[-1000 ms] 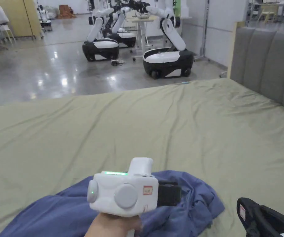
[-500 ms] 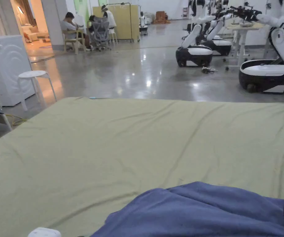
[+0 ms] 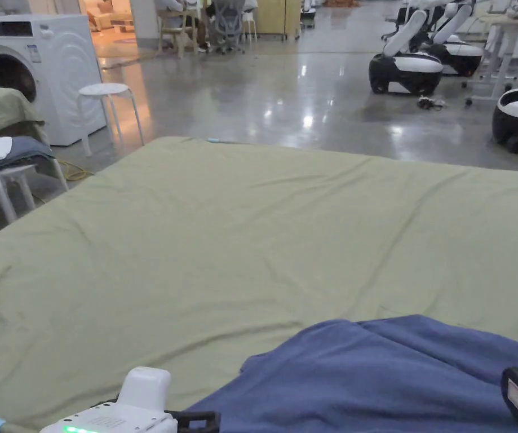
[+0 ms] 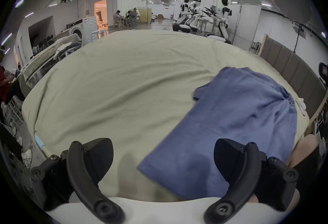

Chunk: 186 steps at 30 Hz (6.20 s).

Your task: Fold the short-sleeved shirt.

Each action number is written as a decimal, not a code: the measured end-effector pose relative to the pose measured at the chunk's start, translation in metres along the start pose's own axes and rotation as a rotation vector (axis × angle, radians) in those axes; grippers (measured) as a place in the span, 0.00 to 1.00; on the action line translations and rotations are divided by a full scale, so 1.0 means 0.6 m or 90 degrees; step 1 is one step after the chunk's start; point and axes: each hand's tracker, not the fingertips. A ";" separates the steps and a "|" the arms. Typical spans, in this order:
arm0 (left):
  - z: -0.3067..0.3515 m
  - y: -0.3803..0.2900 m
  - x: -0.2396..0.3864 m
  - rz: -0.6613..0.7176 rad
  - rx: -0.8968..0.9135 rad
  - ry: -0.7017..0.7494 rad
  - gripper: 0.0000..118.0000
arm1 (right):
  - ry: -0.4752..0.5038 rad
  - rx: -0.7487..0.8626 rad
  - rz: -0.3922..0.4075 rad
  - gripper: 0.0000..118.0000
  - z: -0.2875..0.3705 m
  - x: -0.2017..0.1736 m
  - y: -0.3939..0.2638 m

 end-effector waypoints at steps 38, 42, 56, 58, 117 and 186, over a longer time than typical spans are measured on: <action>0.079 0.133 0.122 -0.077 0.112 -0.073 0.03 | -0.240 -0.326 -0.173 0.47 -0.152 0.519 -0.189; 0.082 0.134 0.123 -0.070 0.111 -0.084 0.03 | -0.224 -0.279 -0.177 0.49 -0.136 0.481 -0.165; 0.103 0.135 0.124 -0.062 0.112 -0.102 0.03 | -0.123 -0.324 -0.191 0.18 -0.181 0.419 -0.169; 0.104 0.135 0.114 -0.071 0.119 -0.100 0.03 | -0.115 -0.310 -0.219 0.17 -0.167 0.430 -0.166; -0.095 0.846 0.150 -0.033 0.410 0.175 0.02 | -0.427 0.142 -0.010 0.13 -0.349 0.594 0.489; 0.206 -0.023 0.037 0.114 0.088 -0.022 0.02 | -0.018 0.000 0.023 0.00 0.088 0.083 0.027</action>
